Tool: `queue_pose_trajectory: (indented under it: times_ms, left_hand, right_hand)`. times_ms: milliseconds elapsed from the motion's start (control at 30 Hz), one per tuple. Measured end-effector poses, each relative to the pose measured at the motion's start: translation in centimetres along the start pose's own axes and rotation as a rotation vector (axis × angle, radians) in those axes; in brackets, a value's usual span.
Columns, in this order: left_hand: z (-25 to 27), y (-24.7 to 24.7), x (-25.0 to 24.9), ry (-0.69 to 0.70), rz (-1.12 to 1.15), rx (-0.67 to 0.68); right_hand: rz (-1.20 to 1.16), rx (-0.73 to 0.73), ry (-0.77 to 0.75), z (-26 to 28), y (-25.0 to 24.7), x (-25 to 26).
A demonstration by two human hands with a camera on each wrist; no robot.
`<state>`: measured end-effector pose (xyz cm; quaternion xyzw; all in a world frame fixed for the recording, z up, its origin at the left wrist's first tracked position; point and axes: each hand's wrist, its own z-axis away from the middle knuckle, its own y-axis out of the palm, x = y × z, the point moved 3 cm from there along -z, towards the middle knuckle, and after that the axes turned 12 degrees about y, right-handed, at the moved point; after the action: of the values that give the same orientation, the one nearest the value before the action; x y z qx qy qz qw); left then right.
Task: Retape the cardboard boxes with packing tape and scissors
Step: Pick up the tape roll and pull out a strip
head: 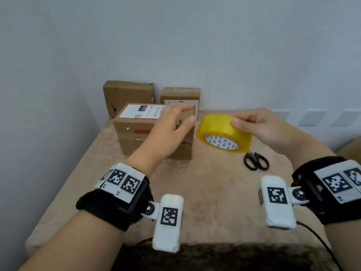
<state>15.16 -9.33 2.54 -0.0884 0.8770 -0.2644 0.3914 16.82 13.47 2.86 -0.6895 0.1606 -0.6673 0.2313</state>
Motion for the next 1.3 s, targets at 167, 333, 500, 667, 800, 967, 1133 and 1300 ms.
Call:
queue_pose_trajectory:
  times_ms: [167,333,500,667,800,967,1133,1300]
  left_hand:
    - [1.6,1.0,-3.7,-0.142,0.419,0.136]
    - [2.6,0.5,-3.0,-0.299,0.491,0.146]
    - [3.5,-1.4,-2.1,-0.373,0.517,0.005]
    - [3.5,-2.8,-1.1,-0.412,0.502,-0.175]
    - [3.1,-2.5,-0.4,-0.374,0.42,-0.121]
    - [2.9,-1.3,0.0,-0.359,0.335,0.029]
    - [2.3,0.7,0.2,-0.414,0.273,0.245]
    - [1.4,1.7,-0.3,-0.406,0.226,0.287]
  right_hand:
    - [-0.461,0.104,0.013,2.3,0.5,1.4]
    - [-0.463,0.181,0.042,1.9,3.1,2.6]
    - [-0.433,0.02,0.09,1.9,5.6,3.7]
    - [-0.335,0.141,0.501,1.5,7.0,1.3]
    - [-0.394,0.078,0.451,0.9,6.7,1.4]
    - [-0.429,-0.035,0.413,0.4,5.8,0.5]
    - [-0.155,-0.278,0.294,-0.2,5.5,0.1]
    - [0.019,-0.342,0.069,0.2,5.0,1.9]
